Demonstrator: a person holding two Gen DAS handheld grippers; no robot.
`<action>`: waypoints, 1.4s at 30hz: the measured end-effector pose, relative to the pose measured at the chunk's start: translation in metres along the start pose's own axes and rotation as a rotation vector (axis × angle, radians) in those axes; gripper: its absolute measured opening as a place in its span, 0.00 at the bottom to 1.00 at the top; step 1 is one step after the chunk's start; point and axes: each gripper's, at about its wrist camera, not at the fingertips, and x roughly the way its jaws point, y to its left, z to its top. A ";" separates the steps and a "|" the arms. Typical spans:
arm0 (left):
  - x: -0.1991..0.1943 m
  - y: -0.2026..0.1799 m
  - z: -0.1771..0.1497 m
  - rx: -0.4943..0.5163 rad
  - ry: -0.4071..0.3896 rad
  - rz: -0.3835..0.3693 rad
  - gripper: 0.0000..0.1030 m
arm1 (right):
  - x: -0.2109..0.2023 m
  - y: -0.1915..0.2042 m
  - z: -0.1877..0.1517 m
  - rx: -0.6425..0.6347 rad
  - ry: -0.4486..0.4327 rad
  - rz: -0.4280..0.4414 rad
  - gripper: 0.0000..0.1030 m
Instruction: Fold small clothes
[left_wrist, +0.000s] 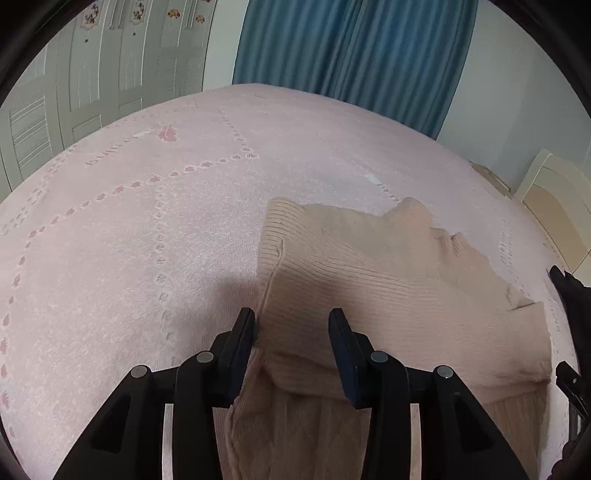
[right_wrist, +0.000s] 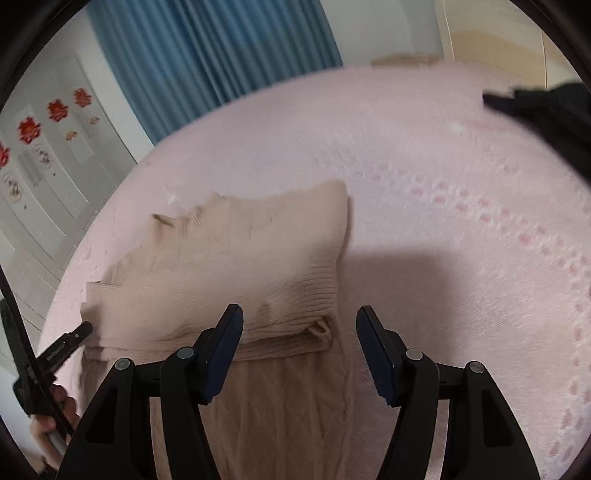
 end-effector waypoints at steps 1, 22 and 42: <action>-0.004 0.001 -0.002 0.002 -0.004 -0.008 0.37 | -0.003 0.001 -0.002 -0.001 -0.008 -0.002 0.61; -0.166 0.057 -0.143 0.038 0.099 -0.134 0.37 | -0.130 -0.010 -0.135 -0.050 0.102 0.084 0.41; -0.148 0.035 -0.164 0.086 0.201 -0.046 0.38 | -0.120 0.005 -0.164 -0.152 0.223 0.061 0.28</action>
